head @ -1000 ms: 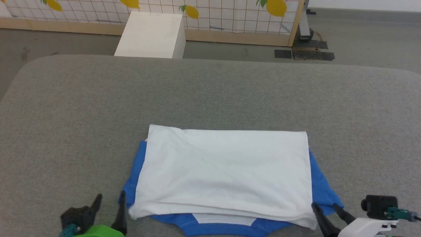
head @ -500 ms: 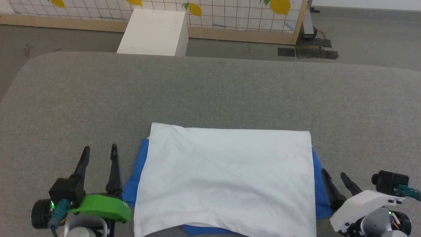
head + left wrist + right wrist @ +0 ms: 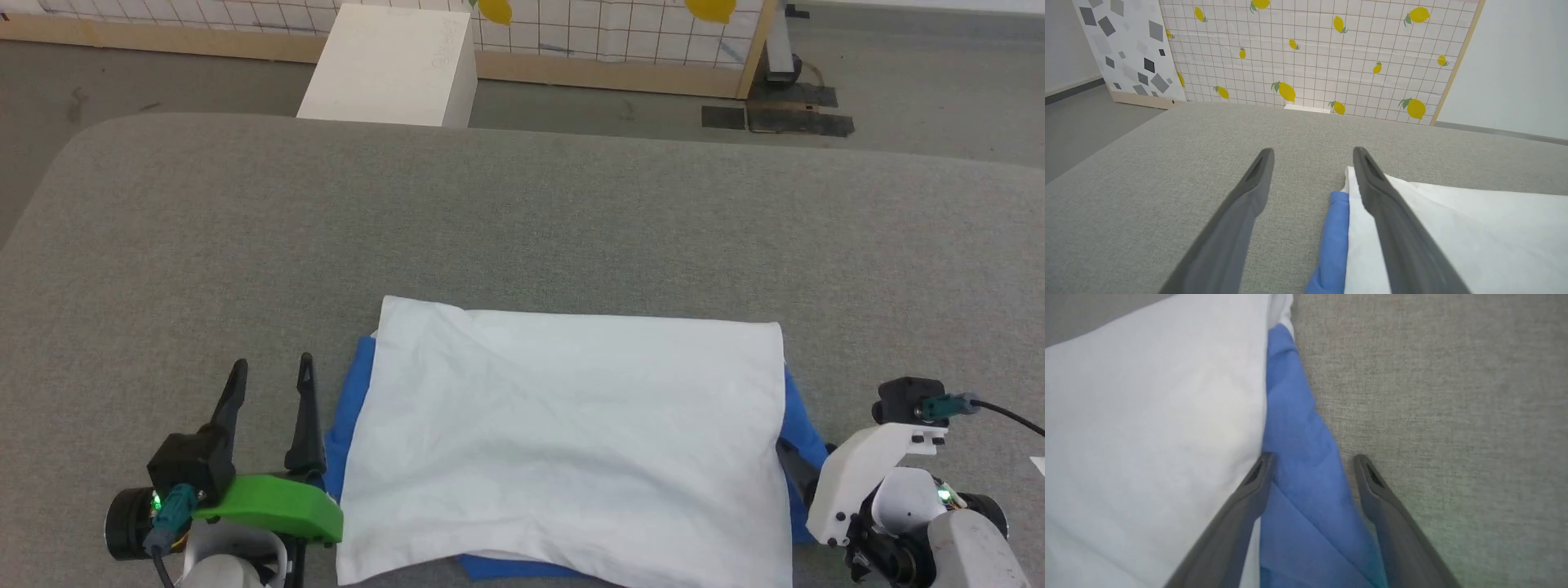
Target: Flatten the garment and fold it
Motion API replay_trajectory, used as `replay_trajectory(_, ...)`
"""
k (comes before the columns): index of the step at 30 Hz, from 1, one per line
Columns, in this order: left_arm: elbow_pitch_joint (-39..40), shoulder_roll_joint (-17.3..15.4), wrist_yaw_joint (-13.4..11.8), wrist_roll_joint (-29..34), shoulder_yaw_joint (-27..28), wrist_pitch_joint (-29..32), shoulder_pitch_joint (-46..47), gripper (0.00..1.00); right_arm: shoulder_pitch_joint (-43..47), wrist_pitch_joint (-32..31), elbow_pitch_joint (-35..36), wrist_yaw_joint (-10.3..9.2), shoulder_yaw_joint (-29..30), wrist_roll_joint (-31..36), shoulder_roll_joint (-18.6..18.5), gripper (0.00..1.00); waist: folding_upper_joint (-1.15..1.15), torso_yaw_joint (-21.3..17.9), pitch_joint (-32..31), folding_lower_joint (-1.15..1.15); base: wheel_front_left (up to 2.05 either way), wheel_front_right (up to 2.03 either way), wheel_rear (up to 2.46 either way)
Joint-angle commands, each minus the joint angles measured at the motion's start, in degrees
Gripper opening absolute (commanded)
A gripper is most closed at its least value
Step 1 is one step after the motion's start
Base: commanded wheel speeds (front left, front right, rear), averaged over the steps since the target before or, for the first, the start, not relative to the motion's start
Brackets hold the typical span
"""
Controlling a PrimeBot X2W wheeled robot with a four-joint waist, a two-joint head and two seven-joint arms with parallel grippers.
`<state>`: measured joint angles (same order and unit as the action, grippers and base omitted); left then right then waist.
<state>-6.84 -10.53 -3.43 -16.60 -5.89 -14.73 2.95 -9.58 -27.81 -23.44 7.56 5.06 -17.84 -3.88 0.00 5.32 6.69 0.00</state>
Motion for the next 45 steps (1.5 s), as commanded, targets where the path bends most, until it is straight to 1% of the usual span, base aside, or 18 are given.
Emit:
replay_trajectory(1, -0.31, 0.26, 0.59, 0.36, 0.57, -0.27, 0.18, 1.0, 1.55, -2.34, -1.91, -0.08, -1.37, -0.62, 1.0, 0.44, 0.0, 0.04, -0.1, 0.0, 0.0, 0.0, 0.0)
replay_trajectory(2, -0.49, 0.38, 0.88, 0.52, 0.92, -0.27, 0.11, 1.0, 1.83, -2.96, -1.41, -0.08, -1.91, -1.05, 1.0, 0.27, 0.0, 0.06, -0.21, 0.0, 0.0, 0.0, 0.0)
replay_trajectory(3, -0.61, 0.53, 1.06, 0.62, 1.16, -0.27, -0.01, 1.0, 2.05, -3.12, -0.84, -0.08, -2.26, -1.42, 1.0, 0.17, 0.0, 0.05, -0.3, 0.0, 0.0, 0.0, 0.0)
replay_trajectory(4, -0.75, 0.68, 1.28, 0.78, 1.44, -0.27, -0.12, 1.0, 2.34, -3.21, -0.06, -0.08, -2.74, -1.6, 1.0, 0.0, 0.0, 0.02, -0.37, 0.0, 0.0, 0.0, 0.0)
replay_trajectory(10, -1.4, 1.51, 2.41, 1.56, 2.61, -0.27, -0.33, 1.0, 3.61, -2.62, 5.36, -0.08, -3.57, -2.23, 1.0, 0.0, 0.0, -0.37, -0.59, 0.0, 0.0, 0.0, 0.0)
replay_trajectory(14, -1.84, 2.19, 3.04, 1.95, 3.05, -0.27, -0.35, 1.0, 4.4, -1.73, 9.2, -0.08, -1.5, -0.5, 1.0, 0.0, 0.0, -0.62, -0.72, 0.0, 0.0, 0.0, 0.0)
replay_trajectory(19, -2.29, 2.65, 3.78, 2.47, 3.6, -0.27, -0.27, 1.0, 5.46, -1.17, 12.47, -0.08, 5.58, 3.09, 1.0, 0.0, 0.0, -0.73, -0.91, 0.0, 0.0, 0.0, 0.0)
replay_trajectory(26, -2.83, 3.34, 4.66, 3.31, 3.9, -0.27, -0.07, 1.0, 5.87, -1.86, 15.95, -0.08, 18.33, 13.39, 1.01, 0.0, 0.0, -0.68, -0.97, 0.0, 0.0, 0.0, 0.0)
replay_trajectory(30, -3.17, 3.7, 4.99, 3.66, 3.97, -0.27, -0.24, 1.0, 6.24, -2.99, 18.34, -0.08, 21.35, 17.19, 1.01, 0.0, 0.0, -0.55, -1.37, 0.0, 0.0, 0.0, 0.0)
replay_trajectory(33, -3.49, 3.79, 5.35, 3.87, 4.02, -0.27, -0.41, 1.0, 7.15, -4.64, 21.21, -0.08, 20.43, 17.75, 1.01, 0.0, 0.0, -0.38, -1.65, 0.0, 0.0, 0.0, 0.0)
replay_trajectory(36, -3.78, 3.86, 5.64, 4.08, 3.98, -0.27, -0.48, 1.0, 8.4, -6.8, 25.18, -0.08, 17.29, 14.88, 1.01, 0.0, 0.0, -0.11, -1.92, 0.0, 0.0, 0.0, 0.0)
replay_trajectory(41, -4.08, 4.0, 5.88, 4.29, 3.97, -0.27, -0.61, 1.0, 10.39, -11.56, 35.77, -0.08, 7.47, 8.96, 1.01, 0.0, 0.0, 0.27, -2.1, 0.0, 0.0, 0.0, 0.0)
replay_trajectory(45, -4.23, 4.2, 6.09, 4.36, 3.76, -0.27, -0.19, 1.0, 9.5, -14.01, 42.44, -0.08, -2.4, 8.81, 1.01, 0.0, 0.0, 0.96, -1.57, 0.0, 0.0, 0.0, 0.0)
